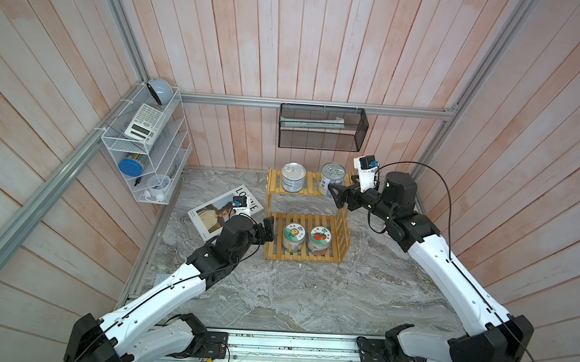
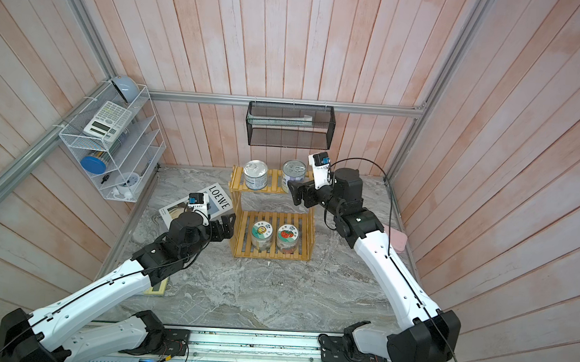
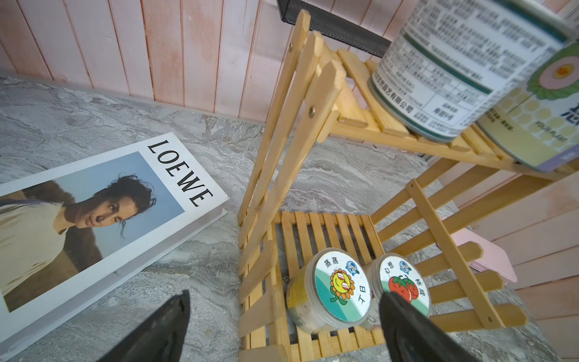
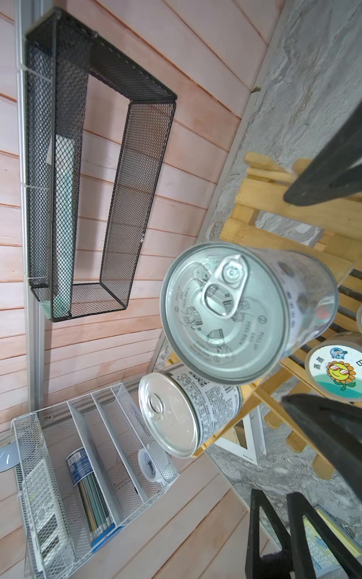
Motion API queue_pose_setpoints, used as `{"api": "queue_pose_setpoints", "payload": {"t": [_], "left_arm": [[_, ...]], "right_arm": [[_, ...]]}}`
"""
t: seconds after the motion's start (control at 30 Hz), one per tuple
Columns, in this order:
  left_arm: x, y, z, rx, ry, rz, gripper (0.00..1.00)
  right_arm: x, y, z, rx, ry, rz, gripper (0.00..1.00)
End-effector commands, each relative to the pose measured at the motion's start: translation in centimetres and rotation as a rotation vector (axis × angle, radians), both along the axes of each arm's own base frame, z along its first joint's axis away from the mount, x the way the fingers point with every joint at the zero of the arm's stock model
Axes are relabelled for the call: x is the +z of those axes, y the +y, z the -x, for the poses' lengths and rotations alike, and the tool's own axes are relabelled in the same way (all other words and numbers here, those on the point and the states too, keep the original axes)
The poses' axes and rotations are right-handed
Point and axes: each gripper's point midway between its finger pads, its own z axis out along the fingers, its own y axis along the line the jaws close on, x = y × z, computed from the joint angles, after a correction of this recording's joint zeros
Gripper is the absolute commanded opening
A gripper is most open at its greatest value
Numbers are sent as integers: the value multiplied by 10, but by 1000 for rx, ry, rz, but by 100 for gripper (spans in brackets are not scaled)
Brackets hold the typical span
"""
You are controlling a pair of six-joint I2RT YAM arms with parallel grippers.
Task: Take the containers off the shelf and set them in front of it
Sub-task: 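Pick up a container from the shelf.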
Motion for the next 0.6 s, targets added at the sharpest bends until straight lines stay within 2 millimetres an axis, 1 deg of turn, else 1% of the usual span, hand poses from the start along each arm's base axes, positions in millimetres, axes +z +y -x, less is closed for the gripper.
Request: {"api": "queue_pose_setpoints", "payload": {"t": [0.0, 0.27, 0.43, 0.57], "left_arm": [[6, 0, 1, -20, -33, 15, 100], [5, 1, 2, -18, -32, 16, 100], [3, 1, 1, -15, -24, 10, 100], [3, 2, 0, -10, -25, 11, 100]], "right_arm": [[21, 12, -4, 39, -64, -28, 98], [13, 28, -17, 59, -65, -18, 98], [7, 37, -26, 47, -80, 22, 98], [5, 38, -32, 20, -101, 41, 97]]}}
